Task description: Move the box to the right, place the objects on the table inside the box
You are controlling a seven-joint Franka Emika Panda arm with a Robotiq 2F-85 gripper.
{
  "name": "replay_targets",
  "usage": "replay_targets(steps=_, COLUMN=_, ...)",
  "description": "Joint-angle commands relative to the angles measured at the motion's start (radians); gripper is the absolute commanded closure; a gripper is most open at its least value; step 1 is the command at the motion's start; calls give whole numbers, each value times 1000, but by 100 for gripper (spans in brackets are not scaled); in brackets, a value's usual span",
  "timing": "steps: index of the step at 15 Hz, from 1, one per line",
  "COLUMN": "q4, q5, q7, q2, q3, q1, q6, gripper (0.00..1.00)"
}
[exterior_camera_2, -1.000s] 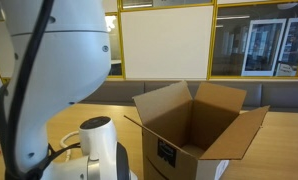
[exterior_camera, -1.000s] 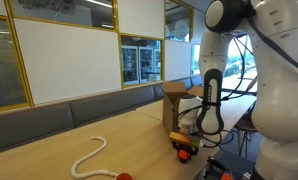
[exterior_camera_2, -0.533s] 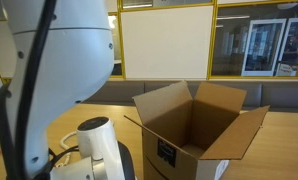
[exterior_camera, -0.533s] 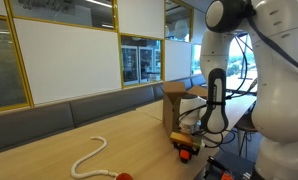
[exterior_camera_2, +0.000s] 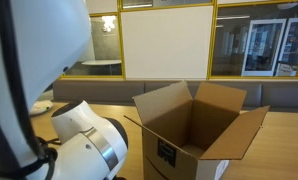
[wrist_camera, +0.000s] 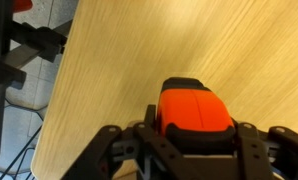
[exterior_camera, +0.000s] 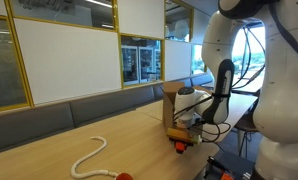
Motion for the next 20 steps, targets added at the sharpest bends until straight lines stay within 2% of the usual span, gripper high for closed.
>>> replay_targets(steps=1, q4=-20, q5=-32, q7=55, q2=-110, q3=60, q1=44, q6=-91, gripper=68)
replay_targets(steps=3, q4=0, q5=-4, q7=33, q2=-110, q3=99, q1=65, q6=-127, gripper=68)
replay_targets(steps=11, q4=-18, q5=139, q7=-60, q2=-303, q3=210, q1=142, q6=-267, gripper=68)
replay_targets(steps=15, q4=-15, q5=250, q7=-154, q2=-434, q3=224, q1=186, q6=-334, gripper=68)
replay_targets(steps=20, q4=-17, q5=430, q7=-341, q2=-637, q3=204, q1=258, q6=-443, gripper=68)
